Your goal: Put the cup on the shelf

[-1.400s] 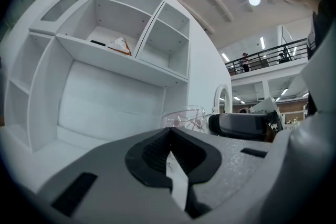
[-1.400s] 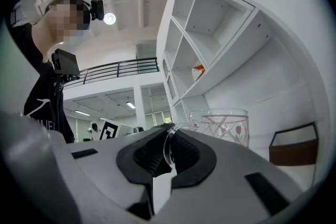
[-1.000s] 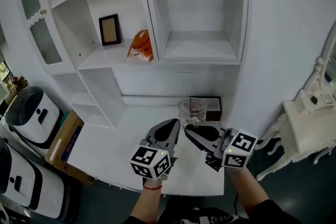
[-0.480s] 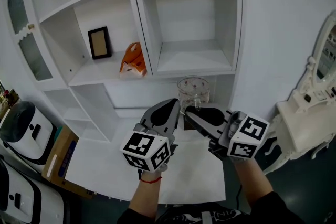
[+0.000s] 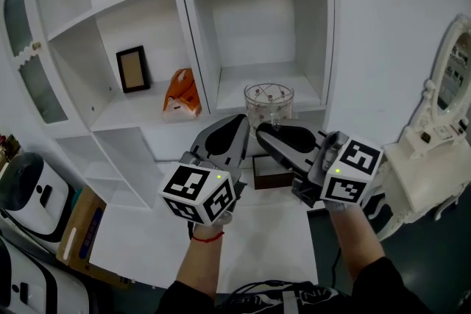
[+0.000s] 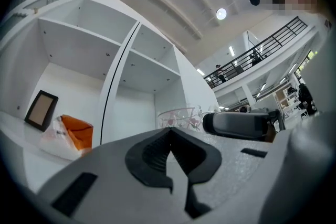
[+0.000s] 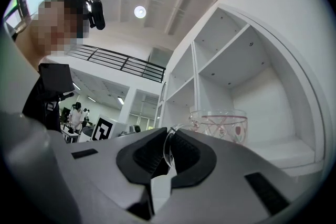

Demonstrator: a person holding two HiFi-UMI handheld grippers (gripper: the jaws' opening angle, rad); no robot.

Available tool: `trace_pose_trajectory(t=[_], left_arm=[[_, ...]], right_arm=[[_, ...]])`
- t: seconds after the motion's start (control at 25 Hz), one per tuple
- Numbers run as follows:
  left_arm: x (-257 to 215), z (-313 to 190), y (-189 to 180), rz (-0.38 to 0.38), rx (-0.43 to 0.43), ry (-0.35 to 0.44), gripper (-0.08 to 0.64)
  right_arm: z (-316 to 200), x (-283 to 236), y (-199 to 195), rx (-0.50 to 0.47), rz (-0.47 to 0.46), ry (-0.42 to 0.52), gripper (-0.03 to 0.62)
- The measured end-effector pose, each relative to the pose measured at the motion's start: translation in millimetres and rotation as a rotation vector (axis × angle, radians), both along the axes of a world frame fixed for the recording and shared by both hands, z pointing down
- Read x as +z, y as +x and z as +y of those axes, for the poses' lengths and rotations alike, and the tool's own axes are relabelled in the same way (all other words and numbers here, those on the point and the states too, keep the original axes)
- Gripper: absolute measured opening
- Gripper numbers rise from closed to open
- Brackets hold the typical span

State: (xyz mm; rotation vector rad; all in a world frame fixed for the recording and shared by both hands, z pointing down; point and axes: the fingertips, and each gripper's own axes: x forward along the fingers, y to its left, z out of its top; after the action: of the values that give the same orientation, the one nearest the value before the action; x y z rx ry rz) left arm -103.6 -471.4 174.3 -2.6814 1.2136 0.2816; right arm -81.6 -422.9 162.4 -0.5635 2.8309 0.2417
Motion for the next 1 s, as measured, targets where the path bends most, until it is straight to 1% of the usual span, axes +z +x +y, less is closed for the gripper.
trace_pose_trajectory(t=[0.12,0.36,0.56,0.84,1.0], left_arm=[[-9,-9,0,0.012,0.014,0.015,0.005],[-20,-33,-6,0.019,0.004,0.027,0.005],[-21,-51,-7,0.020,0.010,0.014,0.006],[-18,-73,-6,-0.001,0.001,-0.009,0.006],[-13,-82,-6,0.001,0.001,-0.031,0.006]], right_arm=[[-11,-9,-1,0.011,0.001,0.016,0.020],[-36,-21,-9,0.039,0.002,0.031,0.018],[-54,-23,-11,0.050,0.007,0.025,0.018],[-78,-21,-11,0.056,0.004,-0.003,0.019],[-88,-18,-10,0.059,0.001,-0.025,0.020]])
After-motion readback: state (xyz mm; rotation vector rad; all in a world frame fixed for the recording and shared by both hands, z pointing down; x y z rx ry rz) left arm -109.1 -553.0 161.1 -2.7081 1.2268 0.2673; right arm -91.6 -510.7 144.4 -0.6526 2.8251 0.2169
